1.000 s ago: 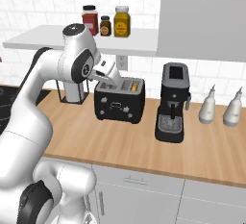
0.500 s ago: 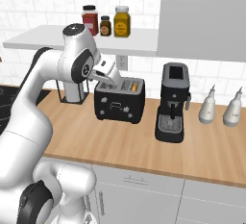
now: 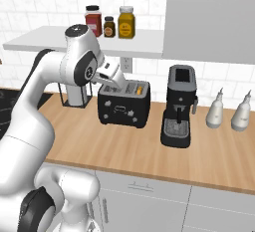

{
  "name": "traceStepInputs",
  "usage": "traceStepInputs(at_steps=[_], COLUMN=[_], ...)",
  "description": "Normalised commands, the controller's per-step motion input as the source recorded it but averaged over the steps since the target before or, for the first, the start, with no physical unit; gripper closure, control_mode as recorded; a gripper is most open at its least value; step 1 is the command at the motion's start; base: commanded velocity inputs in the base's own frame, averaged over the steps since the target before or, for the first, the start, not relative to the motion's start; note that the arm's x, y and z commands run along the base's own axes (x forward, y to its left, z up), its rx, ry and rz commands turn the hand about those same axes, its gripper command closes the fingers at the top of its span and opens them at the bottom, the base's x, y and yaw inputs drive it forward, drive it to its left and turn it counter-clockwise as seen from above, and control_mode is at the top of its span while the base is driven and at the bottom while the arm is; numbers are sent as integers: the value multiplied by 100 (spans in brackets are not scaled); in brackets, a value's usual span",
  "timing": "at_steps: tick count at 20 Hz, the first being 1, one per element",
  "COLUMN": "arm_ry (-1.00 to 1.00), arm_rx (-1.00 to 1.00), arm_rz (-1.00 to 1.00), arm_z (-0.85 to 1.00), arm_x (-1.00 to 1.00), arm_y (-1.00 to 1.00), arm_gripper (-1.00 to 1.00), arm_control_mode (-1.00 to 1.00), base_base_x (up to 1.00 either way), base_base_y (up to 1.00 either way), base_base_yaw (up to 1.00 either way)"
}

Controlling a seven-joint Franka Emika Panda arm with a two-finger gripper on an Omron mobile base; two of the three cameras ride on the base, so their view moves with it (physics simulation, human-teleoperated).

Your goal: Start the toaster. Once the lever pops up, take the bread to the plate on the dining counter.

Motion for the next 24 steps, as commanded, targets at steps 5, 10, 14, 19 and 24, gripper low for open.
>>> traceStepInputs(at_steps=[5,10,14,19,24], arm_ry=[0,0,0,0,0], arm_rx=[0,0,0,0,0], arm_rz=[0,0,0,0,0], arm_z=[0,0,0,0,0], arm_x=[0,0,0,0,0], arm_y=[0,0,0,0,0], arm_gripper=[-100,-100,-100,-100,-100], arm_control_mode=[-100,-100,-100,-100,-100], base_base_x=[0,0,0,0,0], base_base_y=[0,0,0,0,0], base_base_yaw=[0,0,0,0,0])
